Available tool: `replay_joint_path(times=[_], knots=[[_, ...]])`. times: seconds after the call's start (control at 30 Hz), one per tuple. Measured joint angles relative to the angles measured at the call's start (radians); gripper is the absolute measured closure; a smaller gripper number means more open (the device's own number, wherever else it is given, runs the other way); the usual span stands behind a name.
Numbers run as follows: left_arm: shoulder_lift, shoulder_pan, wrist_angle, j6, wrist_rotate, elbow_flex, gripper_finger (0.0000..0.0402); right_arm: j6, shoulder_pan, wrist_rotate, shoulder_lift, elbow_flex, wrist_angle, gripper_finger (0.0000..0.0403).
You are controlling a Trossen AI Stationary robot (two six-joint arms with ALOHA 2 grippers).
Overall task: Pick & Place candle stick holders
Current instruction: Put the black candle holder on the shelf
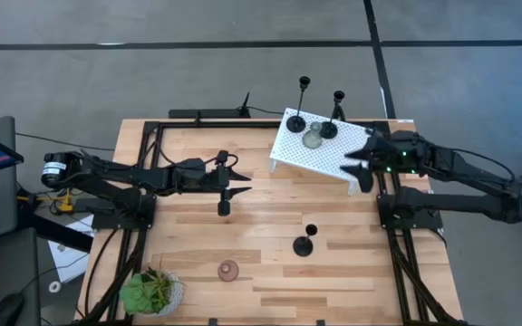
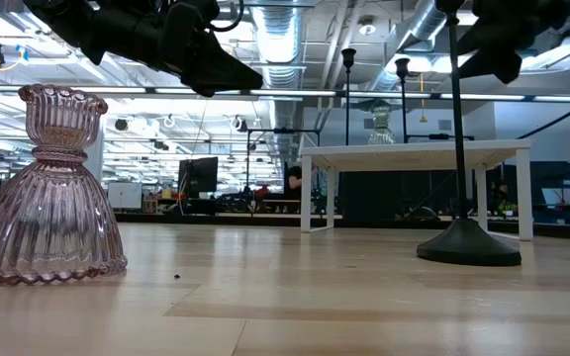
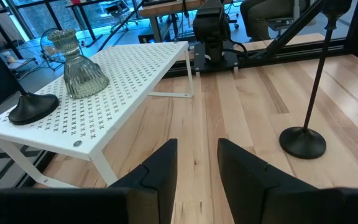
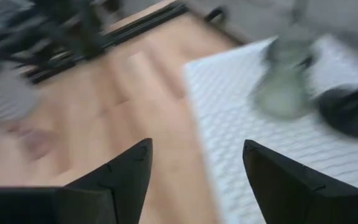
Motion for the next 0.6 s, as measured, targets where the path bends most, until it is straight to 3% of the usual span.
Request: replay_joint_path(times=[0.17, 0.6], knots=[[0.0, 0.0, 0.0, 0.0, 0.0, 0.0, 0.0287, 0.079, 0.121, -0.068, 0.033, -0.019, -0.012, 0.0184], [0.0, 0.0, 0.0, 0.0, 0.0, 0.0, 0.0287, 0.111, 0.401, -0.069, 0.311, -0.092, 0.177, 0.0232]])
